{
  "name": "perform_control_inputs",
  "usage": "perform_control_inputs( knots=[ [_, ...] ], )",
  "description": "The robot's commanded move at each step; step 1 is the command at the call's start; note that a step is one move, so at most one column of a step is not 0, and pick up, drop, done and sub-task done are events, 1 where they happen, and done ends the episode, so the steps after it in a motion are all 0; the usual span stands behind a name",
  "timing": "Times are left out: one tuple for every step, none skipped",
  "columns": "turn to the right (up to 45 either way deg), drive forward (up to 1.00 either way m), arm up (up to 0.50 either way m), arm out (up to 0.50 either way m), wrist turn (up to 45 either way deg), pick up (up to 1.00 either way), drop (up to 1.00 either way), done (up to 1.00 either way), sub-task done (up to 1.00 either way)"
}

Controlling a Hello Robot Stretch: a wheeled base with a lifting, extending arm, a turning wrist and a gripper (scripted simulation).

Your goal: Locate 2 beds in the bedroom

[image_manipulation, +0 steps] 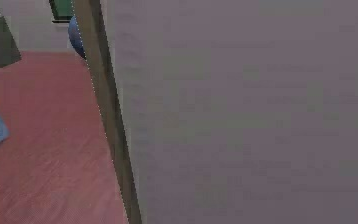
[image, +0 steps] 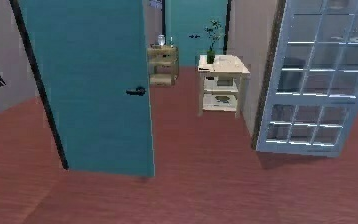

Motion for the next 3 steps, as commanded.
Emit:
perform_control_inputs(
  knots=[
    [-21.0,0.00,0.00,0.00,0.0,0.00,0.00,0.00,0.00],
    [0.0,0.55,0.00,0.00,0.0,0.00,0.00,0.00,0.00],
    [-30.0,0.00,0.00,0.00,0.0,0.00,0.00,0.00,0.00]
  ],
)
